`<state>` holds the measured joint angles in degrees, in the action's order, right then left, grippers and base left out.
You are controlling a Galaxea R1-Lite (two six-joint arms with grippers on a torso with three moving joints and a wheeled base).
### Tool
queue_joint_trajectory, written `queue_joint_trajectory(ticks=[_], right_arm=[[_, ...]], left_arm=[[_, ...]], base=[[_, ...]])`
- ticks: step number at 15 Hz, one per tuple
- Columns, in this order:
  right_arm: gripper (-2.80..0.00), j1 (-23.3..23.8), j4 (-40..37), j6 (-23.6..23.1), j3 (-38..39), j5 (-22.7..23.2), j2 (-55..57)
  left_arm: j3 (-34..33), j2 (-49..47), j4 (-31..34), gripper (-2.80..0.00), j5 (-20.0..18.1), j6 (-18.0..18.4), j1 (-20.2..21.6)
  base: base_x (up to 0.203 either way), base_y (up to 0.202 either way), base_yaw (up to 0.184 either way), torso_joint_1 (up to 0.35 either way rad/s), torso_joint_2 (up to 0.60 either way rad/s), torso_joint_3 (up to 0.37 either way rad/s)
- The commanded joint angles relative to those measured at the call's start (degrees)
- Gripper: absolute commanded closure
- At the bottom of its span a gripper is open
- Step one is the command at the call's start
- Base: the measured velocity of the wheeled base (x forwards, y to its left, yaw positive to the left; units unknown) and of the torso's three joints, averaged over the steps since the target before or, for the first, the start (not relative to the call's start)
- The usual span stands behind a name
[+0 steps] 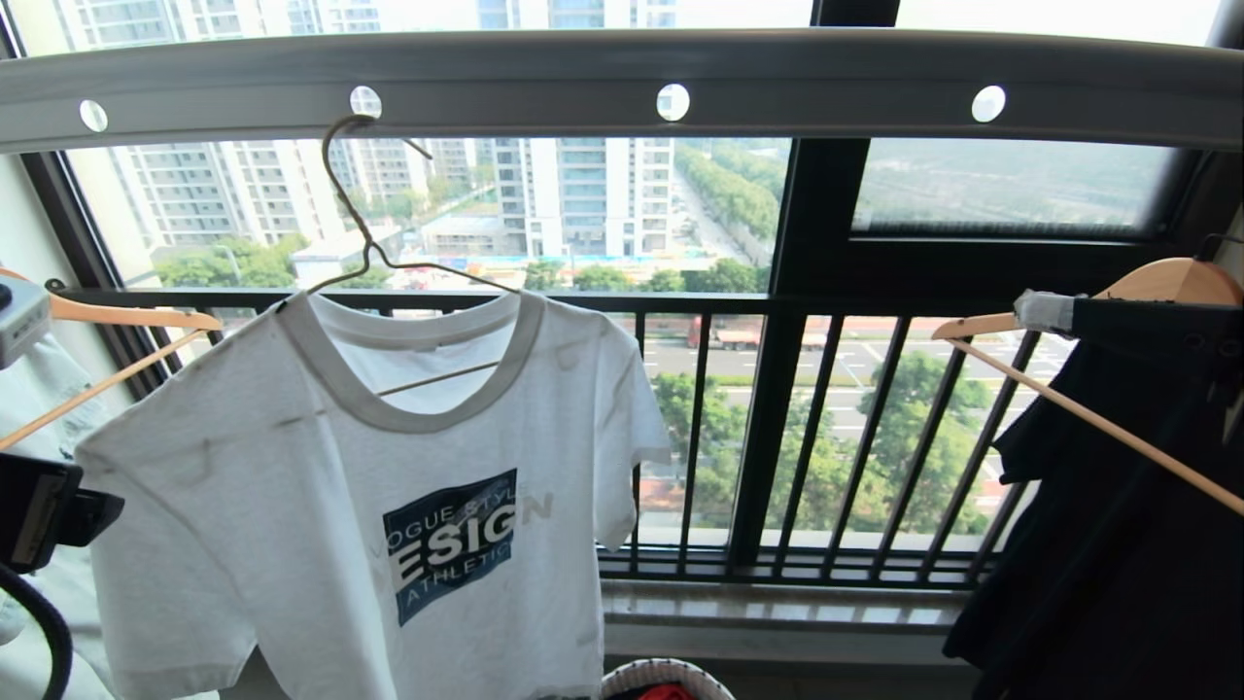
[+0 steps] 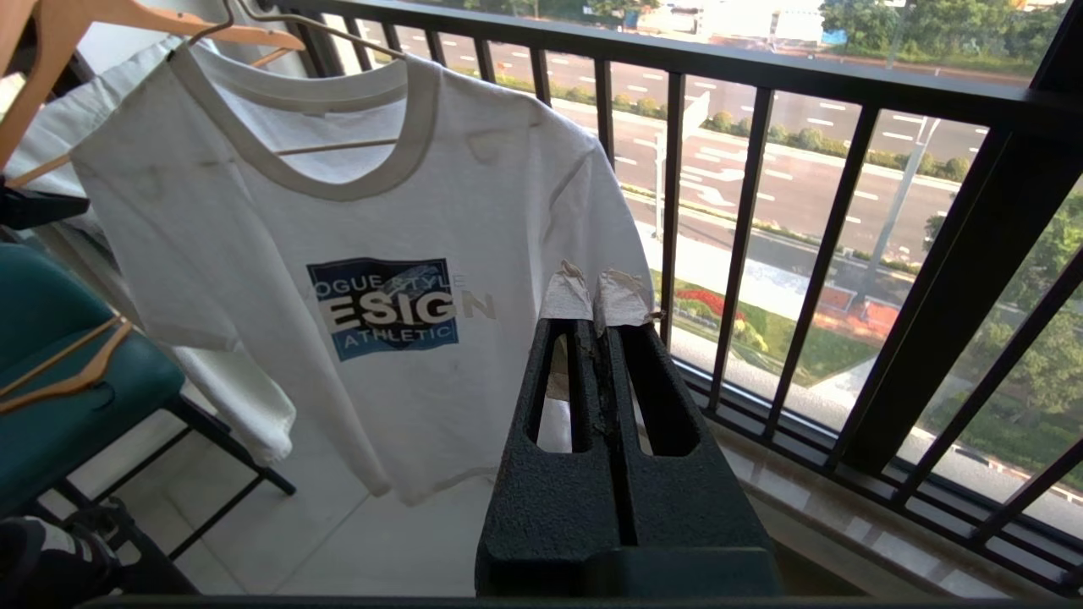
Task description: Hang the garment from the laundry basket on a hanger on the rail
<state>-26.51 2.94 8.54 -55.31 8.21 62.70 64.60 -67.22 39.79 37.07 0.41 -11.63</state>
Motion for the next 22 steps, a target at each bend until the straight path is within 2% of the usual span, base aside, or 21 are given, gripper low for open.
queue_joint_trajectory(ticks=[1,4,6,8,10,14,16,17,20,22], right_arm=[[0.0,0.0,0.1,-0.3,0.0,0.4,-0.1],[0.0,0.0,0.1,-0.6,0.1,0.3,0.0],[0.0,0.0,0.1,-0.9,0.2,0.3,-0.1],[0.0,0.0,0.1,-1.3,0.5,0.3,0.2],[0.0,0.0,0.0,-1.3,0.7,0.3,0.2],[0.0,0.0,0.0,-3.3,1.1,0.2,-0.8],[0.0,0.0,0.0,-4.8,1.1,0.1,-2.7],[0.0,0.0,0.0,-5.7,1.1,0.1,-3.6],[0.0,0.0,-0.1,-6.4,1.2,0.1,-4.5],[0.0,0.0,-0.1,-6.4,1.4,0.1,-4.2]], left_arm=[[3.4,2.3,-0.1,-2.8,0.1,0.2,0.0],[3.3,8.5,0.0,-2.8,-4.3,0.0,0.0],[1.1,9.6,-0.3,-2.8,-11.4,-0.5,0.0],[-0.4,9.0,-0.4,-2.8,-17.8,-2.5,0.0],[-1.9,5.4,-4.3,-2.8,-19.1,-3.1,0.1],[-4.2,-3.1,-19.8,-2.8,-19.4,-3.2,0.1],[-4.0,-4.5,-21.3,-2.8,-20.0,-2.9,0.0],[-4.1,-5.1,-21.3,-2.8,-22.0,-3.0,-0.1],[-5.7,-4.7,-21.2,-2.8,-34.8,-3.5,-0.1],[-7.8,-3.4,-21.2,-2.8,-35.7,-3.6,-0.1]], base=[[0.0,0.0,0.0,0.0,0.0,0.0],[0.0,0.0,0.0,0.0,0.0,0.0],[0.0,0.0,0.0,0.0,0.0,0.0],[0.0,0.0,0.0,0.0,0.0,0.0],[0.0,0.0,0.0,0.0,0.0,0.0],[0.0,0.0,0.0,0.0,0.0,0.0],[0.0,0.0,0.0,0.0,0.0,0.0],[0.0,0.0,0.0,0.0,0.0,0.0],[0.0,0.0,0.0,0.0,0.0,0.0],[0.0,0.0,0.0,0.0,0.0,0.0]])
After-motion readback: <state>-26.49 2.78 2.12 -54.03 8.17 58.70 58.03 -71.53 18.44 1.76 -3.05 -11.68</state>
